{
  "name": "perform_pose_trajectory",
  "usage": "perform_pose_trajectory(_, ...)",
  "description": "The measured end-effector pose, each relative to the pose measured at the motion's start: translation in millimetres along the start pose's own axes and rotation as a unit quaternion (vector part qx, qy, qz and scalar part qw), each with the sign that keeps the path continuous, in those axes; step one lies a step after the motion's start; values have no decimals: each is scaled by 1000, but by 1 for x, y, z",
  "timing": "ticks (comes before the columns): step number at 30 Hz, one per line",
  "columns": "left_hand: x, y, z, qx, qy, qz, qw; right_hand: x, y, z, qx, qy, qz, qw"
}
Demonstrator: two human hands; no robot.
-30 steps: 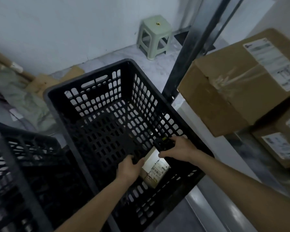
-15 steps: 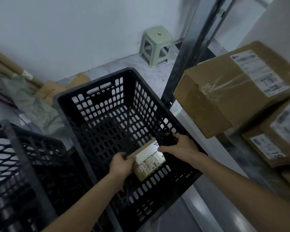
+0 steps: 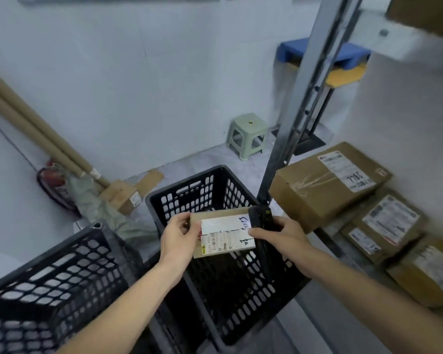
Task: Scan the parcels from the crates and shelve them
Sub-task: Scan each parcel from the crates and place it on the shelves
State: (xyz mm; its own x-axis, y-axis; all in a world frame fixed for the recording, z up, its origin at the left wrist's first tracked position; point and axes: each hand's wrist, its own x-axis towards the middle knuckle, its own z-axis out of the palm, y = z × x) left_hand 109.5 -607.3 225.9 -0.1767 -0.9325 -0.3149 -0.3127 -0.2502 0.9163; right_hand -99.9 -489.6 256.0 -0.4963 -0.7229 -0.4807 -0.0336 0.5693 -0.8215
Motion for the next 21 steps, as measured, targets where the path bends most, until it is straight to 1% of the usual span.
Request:
perform_pose_trajectory(5,-26,57,-33,-45,-3,69,997,-66,-53,-8,31,7,-37,999)
perform_pose_trajectory(10,-68,120,-54,-65,-47,141,987,-150,-99,-31,56,67,-66,994)
perform_pose_trajectory(14,-116,176,-62,-88,-130,183,971,-223,-130,-60,72,133,-92,984)
perform_pose_trajectory(17,-165,222,-60,-106,-208,210,949,-281,-144,-89,64,165,-99,979)
perform_pose_trajectory(21,-228,266,-53,-78,-271,258,924,-360,-151,-125,67,207,-102,971)
